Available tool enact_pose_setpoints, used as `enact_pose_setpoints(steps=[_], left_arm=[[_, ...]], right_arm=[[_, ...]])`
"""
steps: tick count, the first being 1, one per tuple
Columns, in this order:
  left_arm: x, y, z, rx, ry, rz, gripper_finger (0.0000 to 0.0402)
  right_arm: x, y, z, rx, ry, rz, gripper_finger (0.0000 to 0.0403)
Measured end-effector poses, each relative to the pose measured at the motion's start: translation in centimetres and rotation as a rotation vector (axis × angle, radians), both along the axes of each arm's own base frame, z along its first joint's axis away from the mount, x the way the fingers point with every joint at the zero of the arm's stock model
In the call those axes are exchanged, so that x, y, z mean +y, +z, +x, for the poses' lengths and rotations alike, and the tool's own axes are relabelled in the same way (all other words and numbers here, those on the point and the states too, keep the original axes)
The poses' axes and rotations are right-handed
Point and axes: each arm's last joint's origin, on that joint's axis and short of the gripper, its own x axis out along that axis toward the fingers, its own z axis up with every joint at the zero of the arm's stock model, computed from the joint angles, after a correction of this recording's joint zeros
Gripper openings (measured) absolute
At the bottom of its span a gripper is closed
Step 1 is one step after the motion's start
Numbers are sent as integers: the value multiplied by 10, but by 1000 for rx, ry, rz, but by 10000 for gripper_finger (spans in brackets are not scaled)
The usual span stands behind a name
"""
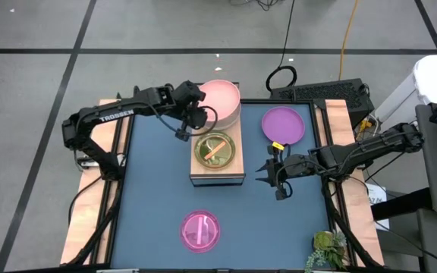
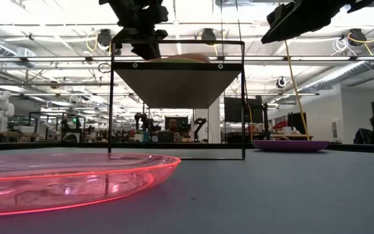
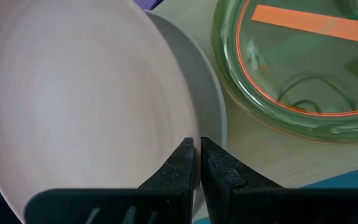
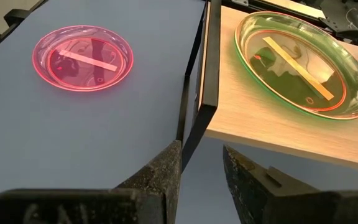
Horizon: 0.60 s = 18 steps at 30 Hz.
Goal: Place and stack plates onto a shelf
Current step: Stack the pink plate on top of the brown plate on the shelf
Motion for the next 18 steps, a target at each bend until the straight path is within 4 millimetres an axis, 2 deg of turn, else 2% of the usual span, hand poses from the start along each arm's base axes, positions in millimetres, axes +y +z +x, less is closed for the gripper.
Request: enact_pose_setpoints(steps=[14, 18], left_arm=[[0, -2, 2, -5, 30, -23, 23], [0, -1, 2, -14, 34, -23, 45]], right_arm=[[0, 0, 0, 0, 0, 0, 105], [0, 0, 0, 0, 0, 0, 105]])
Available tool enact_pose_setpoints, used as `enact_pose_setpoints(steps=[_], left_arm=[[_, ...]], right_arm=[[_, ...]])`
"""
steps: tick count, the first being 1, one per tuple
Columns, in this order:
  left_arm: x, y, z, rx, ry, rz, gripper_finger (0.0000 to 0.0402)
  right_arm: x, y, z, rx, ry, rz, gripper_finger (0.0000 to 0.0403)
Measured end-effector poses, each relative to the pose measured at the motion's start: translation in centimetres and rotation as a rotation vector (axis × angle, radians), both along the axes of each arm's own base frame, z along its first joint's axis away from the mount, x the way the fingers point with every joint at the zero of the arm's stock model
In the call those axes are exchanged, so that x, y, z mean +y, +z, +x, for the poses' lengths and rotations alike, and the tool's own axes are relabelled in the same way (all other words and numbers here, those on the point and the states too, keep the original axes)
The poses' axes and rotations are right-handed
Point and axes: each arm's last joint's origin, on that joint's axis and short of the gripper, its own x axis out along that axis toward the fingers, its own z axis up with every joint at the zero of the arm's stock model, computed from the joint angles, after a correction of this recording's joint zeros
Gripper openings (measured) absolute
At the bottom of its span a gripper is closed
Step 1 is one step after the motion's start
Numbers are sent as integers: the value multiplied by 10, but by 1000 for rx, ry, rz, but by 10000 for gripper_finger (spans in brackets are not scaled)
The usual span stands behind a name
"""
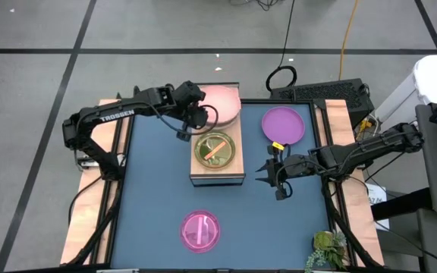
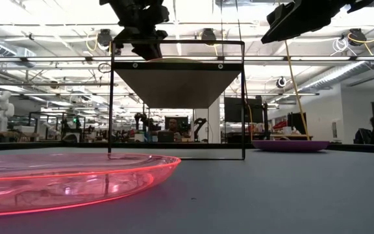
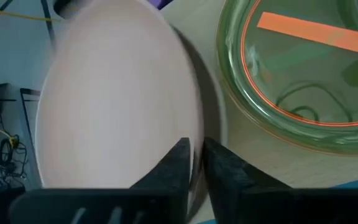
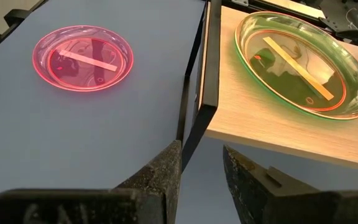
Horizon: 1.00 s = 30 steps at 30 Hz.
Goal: Place and stack plates onto a shelf
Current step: Stack the pink plate on top of the brown plate on the shelf
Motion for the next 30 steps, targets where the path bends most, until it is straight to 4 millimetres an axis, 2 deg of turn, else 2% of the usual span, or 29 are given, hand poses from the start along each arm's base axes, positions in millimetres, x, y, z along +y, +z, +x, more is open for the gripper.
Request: enact_pose_setpoints(steps=[6, 15, 20, 24, 30], left_arm=[[-1, 1, 1, -12, 1, 1, 91], [-10, 2, 6, -41, 36, -41, 99], [-14, 1, 7, -53, 92, -93, 99], [-8, 2, 5, -54, 139, -75, 96], [-2, 2, 4, -90, 162, -160, 49]], right_arm=[[0, 0, 0, 0, 0, 0, 105], [0, 0, 0, 0, 0, 0, 105], [0, 0, 0, 0, 0, 0, 105], [0, 0, 0, 0, -2, 3, 105], [0, 0, 0, 0, -2, 3, 105]])
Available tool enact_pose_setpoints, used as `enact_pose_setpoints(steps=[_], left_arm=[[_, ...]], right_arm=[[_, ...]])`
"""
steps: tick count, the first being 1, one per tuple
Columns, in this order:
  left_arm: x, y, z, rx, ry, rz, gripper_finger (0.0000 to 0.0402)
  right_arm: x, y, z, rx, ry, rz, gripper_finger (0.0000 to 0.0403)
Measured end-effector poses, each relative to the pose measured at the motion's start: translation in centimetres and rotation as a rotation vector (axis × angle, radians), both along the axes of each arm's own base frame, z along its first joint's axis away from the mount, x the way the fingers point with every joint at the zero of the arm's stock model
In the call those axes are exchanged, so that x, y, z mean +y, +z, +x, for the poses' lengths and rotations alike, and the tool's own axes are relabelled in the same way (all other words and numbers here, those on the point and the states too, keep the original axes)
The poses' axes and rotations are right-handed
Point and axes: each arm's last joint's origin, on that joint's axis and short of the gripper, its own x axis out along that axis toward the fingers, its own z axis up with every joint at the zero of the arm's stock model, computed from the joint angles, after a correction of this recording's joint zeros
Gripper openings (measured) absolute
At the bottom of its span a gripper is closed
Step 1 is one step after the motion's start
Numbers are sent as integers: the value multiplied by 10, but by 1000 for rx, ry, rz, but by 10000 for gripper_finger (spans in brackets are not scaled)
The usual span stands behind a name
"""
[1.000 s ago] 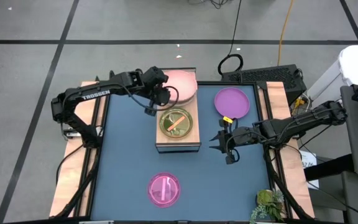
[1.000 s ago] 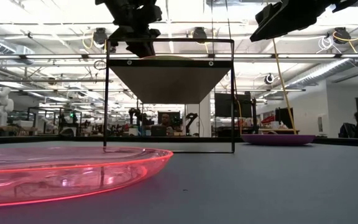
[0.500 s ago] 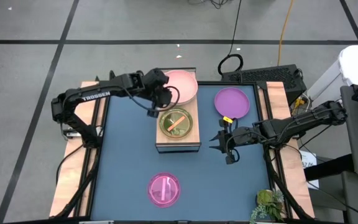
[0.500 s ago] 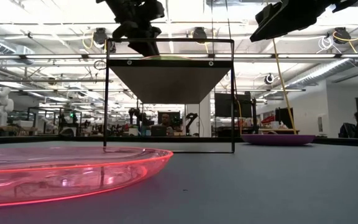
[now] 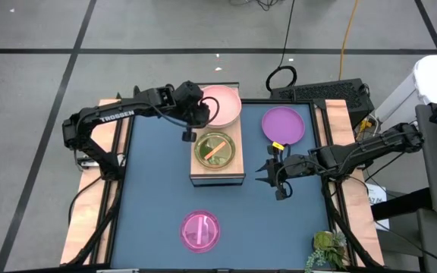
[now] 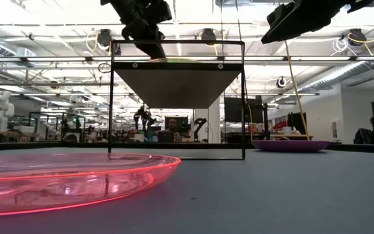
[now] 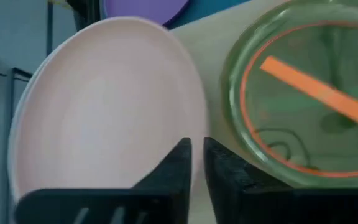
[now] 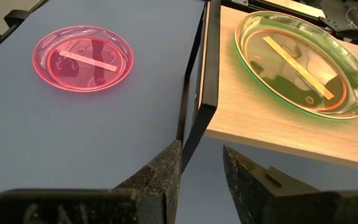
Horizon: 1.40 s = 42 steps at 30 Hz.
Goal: Place and stack plates onto a shelf
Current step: Stack the pink plate on top of the brown plate on the shelf, then stack the light pink plate on top of the orange plate on the shelf
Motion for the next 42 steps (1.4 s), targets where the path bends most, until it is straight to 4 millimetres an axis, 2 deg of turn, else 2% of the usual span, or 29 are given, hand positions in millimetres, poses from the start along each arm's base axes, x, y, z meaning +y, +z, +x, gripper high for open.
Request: enact_pose_setpoints(steps=[4, 15, 22, 30, 36, 42], left_arm=[[2, -3, -1, -2, 25, -22, 9], [3, -27, -1, 20, 50, -41, 5], [1, -18, -1, -39, 39, -5, 4], [-8, 4, -13, -118, 40, 11, 4], [-35, 29, -28, -212, 57, -54, 3], [-94, 32, -32, -180, -43, -155, 3]], right_arm=[[0, 0, 0, 0, 1, 1, 105], [0, 0, 0, 1, 2, 2, 105], [0, 0, 0, 0, 2, 1, 105], [0, 0, 0, 2, 2, 1, 105], [0, 0, 0, 4, -22, 35, 105], [3, -2, 2, 4, -41, 102, 105]])
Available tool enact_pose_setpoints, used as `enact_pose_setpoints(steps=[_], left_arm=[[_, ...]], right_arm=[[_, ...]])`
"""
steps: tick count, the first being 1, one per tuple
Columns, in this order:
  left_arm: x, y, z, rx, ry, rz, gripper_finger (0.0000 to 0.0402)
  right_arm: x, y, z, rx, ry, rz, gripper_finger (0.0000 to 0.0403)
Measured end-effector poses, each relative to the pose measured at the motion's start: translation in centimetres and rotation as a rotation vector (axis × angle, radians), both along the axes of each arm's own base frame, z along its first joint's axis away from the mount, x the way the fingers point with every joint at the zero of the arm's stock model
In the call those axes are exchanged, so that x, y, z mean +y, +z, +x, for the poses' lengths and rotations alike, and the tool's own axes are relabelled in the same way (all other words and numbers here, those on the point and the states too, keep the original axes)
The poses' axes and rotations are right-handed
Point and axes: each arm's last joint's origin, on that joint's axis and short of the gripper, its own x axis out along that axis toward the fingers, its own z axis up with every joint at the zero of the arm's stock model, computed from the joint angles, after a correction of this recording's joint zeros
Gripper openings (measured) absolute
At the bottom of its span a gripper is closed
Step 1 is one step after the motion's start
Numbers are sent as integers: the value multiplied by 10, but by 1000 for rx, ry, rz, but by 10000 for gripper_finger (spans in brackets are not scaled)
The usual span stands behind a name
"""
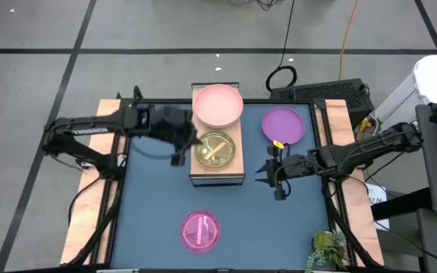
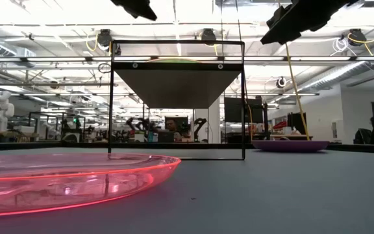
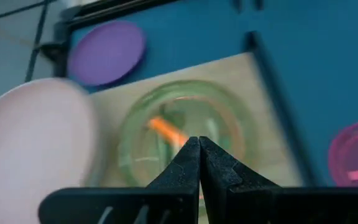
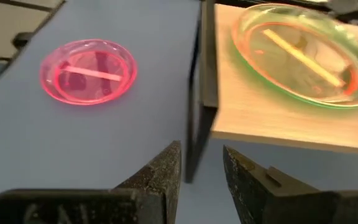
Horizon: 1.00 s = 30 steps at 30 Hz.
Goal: Place and stack plates onto a shelf
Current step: Stack the light pink plate on top of the orange plate on the shelf
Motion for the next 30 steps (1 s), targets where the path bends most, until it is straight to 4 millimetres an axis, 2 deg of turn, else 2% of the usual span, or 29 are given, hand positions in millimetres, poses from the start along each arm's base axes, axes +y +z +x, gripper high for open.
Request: enact_pose_setpoints(steps=[6, 11, 20, 30], left_arm=[[-59, -25, 6, 1, -81, 11, 3], [-90, -50, 3, -4, -67, 14, 3], [-120, -66, -3, -60, -44, 17, 3], [-133, -81, -11, -110, -61, -14, 3]], right_arm=[[20, -10, 13, -13, 57, 32, 105], [43, -18, 22, -46, 130, 51, 105], [85, -47, 39, -63, 190, 85, 105], [123, -69, 65, -33, 247, 77, 105]])
